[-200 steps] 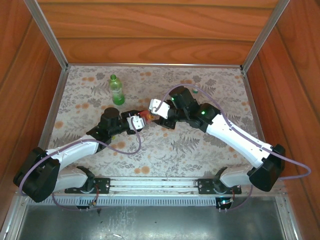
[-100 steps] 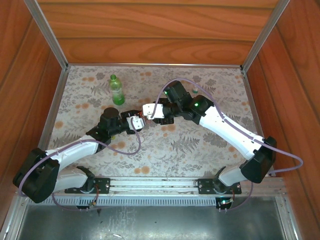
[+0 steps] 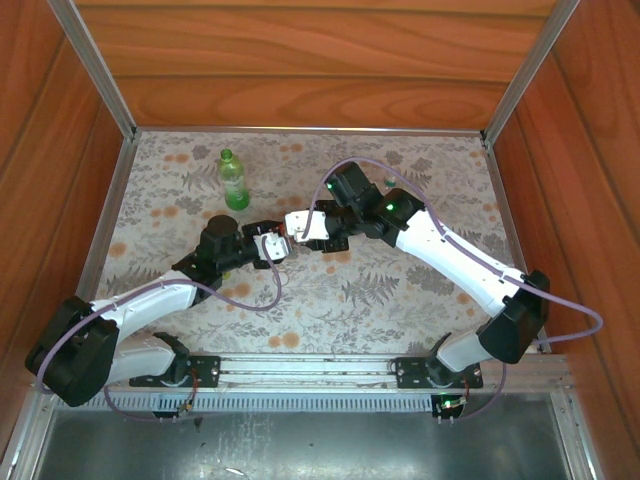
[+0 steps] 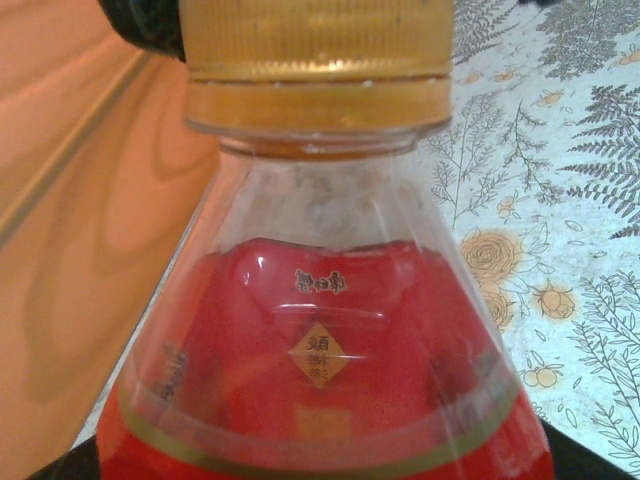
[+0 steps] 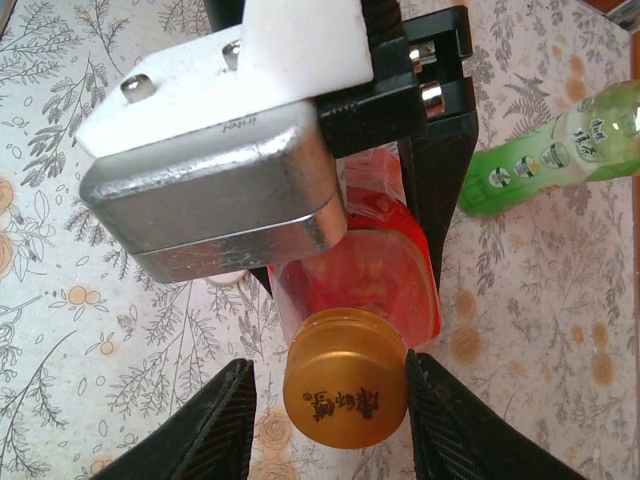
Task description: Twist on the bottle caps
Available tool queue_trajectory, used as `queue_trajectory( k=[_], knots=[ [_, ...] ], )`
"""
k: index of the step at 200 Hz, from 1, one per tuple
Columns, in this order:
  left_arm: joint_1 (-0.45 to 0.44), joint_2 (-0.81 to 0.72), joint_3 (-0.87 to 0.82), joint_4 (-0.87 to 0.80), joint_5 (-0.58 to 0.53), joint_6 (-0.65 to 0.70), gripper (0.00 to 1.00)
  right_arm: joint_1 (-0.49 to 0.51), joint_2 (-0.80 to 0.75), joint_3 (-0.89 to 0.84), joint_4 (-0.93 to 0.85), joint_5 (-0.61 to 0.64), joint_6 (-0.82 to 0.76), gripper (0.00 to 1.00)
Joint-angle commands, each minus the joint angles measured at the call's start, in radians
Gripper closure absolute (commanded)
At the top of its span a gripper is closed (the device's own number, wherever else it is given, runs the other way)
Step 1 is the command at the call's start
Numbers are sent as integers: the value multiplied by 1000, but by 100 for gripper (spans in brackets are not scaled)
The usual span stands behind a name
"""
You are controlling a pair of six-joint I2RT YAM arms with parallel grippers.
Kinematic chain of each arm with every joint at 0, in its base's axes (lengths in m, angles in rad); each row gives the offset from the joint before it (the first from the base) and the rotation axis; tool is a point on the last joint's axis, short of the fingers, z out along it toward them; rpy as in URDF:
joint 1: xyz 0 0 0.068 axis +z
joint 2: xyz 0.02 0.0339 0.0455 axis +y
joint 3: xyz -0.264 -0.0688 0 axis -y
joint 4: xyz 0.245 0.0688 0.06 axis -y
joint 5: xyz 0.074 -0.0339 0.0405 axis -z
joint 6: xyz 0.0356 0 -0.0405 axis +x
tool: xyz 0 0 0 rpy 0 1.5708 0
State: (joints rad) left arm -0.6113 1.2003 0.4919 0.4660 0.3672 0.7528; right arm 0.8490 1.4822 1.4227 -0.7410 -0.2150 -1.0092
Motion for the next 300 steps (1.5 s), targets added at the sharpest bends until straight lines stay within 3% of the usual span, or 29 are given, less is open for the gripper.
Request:
queue_trajectory(
  k=[1, 30, 42, 68, 97, 138, 151, 163, 169, 205, 220, 261, 300],
  knots=[
    [-6, -19, 2, 22, 16, 9, 44, -5, 20, 15, -34, -22, -6, 58],
    [-8, -20, 3, 22, 14, 8, 44, -6, 25, 14, -7, 5, 6, 74],
    [-6, -22, 2, 22, 15, 8, 44, -5, 25, 5, 8, 22, 16, 76],
    [-6, -23, 2, 22, 17, 8, 44, -5, 18, -17, 108, 67, 181, 100],
    [-6, -23, 2, 22, 18, 8, 44, -5, 0, -47, 219, 129, 579, 100],
    [-7, -24, 4, 22, 16, 10, 44, -13, 4, -31, 183, 185, 1109, 100],
    [-6, -20, 7, 22, 16, 11, 44, -14, 4, -31, 162, 140, 1185, 100],
    [-7, -16, 9, 22, 18, 12, 44, -14, -5, -45, 161, 126, 1163, 100],
    [-7, -13, 9, 21, 20, 13, 44, -14, -15, -60, 170, 127, 1120, 96],
    [-7, -14, 5, 22, 16, -20, 43, -18, -113, -151, 275, 144, 892, 46],
    [-7, -18, 6, 23, 4, -71, 42, -25, -150, -181, 327, 155, 853, 33],
    [-5, -16, 72, 23, -49, -381, 40, -81, -268, -350, 652, 89, 1033, 32],
    [-5, 14, 117, 22, -12, -454, 40, -88, -312, -501, 939, 14, 1131, 32]
  ],
)
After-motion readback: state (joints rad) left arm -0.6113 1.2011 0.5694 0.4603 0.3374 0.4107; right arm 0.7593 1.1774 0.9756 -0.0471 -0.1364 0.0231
